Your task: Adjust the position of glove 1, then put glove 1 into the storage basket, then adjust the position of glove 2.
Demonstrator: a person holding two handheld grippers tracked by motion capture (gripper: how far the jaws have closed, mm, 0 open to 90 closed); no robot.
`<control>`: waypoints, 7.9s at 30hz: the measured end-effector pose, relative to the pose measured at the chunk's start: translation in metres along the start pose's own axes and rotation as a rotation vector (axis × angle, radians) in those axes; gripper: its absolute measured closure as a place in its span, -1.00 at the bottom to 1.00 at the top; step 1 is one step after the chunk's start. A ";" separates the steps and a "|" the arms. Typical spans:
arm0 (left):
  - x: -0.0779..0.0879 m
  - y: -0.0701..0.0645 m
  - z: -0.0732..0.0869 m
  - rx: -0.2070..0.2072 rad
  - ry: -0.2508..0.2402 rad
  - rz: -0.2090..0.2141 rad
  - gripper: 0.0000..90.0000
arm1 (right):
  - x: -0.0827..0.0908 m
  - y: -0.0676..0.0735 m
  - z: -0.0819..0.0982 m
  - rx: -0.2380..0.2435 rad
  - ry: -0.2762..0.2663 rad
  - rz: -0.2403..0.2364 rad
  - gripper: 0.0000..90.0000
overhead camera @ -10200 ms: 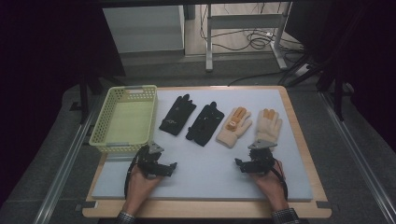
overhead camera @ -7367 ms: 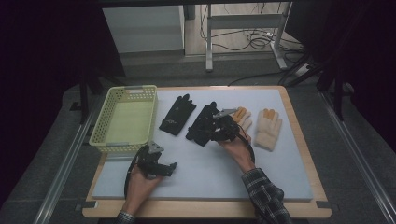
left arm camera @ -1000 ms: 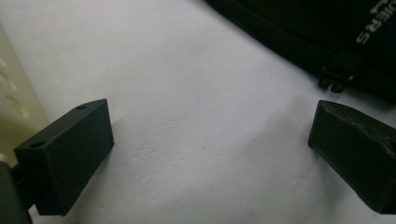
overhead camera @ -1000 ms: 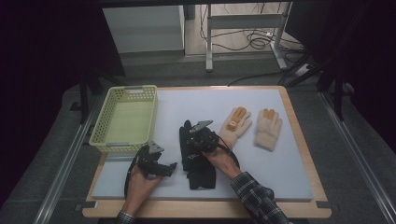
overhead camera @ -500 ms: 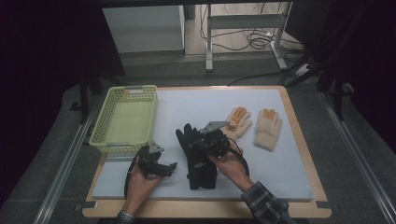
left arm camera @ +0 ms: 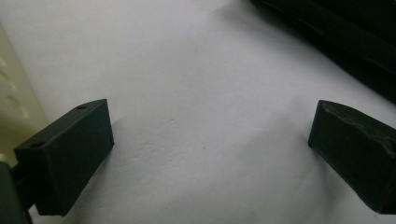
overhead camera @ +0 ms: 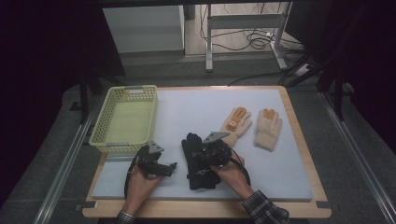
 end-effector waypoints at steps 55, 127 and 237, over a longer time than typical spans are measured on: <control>0.000 0.000 0.000 0.003 -0.001 0.000 -1.00 | 0.023 0.026 0.016 0.042 0.049 -0.094 0.94; 0.025 0.029 0.024 -0.013 0.007 0.022 -0.96 | -0.027 0.018 0.021 0.022 -0.018 -0.018 0.67; -0.013 -0.051 -0.066 -0.113 0.088 0.066 0.50 | 0.059 -0.075 0.105 -0.104 0.014 0.272 -0.62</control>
Point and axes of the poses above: each handheld gripper's, and its own axes: x roughly backward along the jaws, z roughly out of its underside, y roughly to its left, the point moved 5 cm from there along -x, roughly forward along the jaws, and after that the axes turned 5 degrees about x, right-handed, at the moved point
